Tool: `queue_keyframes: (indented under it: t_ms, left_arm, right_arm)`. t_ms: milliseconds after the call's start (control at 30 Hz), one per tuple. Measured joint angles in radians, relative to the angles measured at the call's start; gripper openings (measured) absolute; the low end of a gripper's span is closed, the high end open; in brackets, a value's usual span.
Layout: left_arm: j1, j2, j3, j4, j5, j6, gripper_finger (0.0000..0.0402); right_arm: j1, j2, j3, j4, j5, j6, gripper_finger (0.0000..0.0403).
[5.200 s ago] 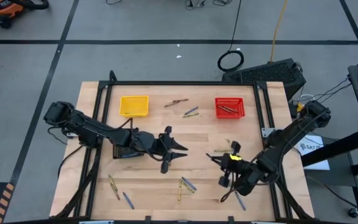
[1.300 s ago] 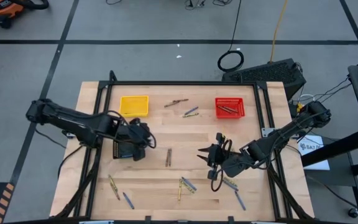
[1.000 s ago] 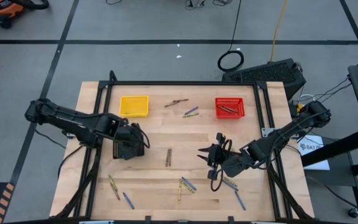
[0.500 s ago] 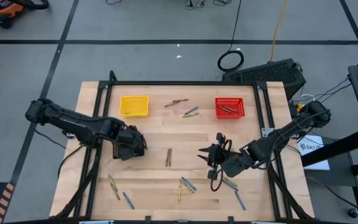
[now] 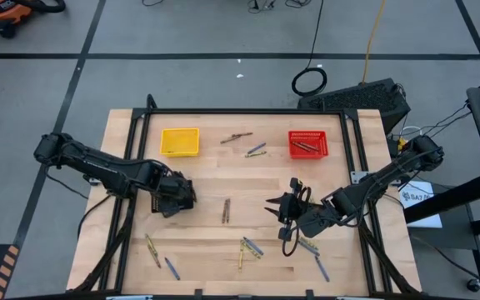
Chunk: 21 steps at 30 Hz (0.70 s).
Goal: Sort crayons
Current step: Put the blue crayon into the black bin, then put the green crayon into the yellow bin
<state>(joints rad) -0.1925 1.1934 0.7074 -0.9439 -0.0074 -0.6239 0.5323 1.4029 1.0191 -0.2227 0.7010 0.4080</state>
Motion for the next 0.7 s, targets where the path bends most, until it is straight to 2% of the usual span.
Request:
queue_keyframes:
  t_ms: [167,433,633,700]
  left_arm:
    - [0.0,0.0,0.0,0.002,0.0,0.0,0.0025]
    - [0.0,0.0,0.0,0.002,0.0,0.0,0.0077]
    - [0.0,0.0,0.0,0.001,-0.001,-0.002,0.0084]
    - [0.0,0.0,0.0,0.001,-0.001,-0.026,0.0084]
  right_arm:
    - [0.0,0.0,0.0,0.0,0.0,0.0,0.0086]
    - [0.0,0.0,0.0,0.0,0.0,0.0,0.0086]
    - [0.0,0.0,0.0,0.0,-0.005,0.0,0.0086]
    - [0.0,0.0,0.0,0.0,-0.035,0.0,0.0086]
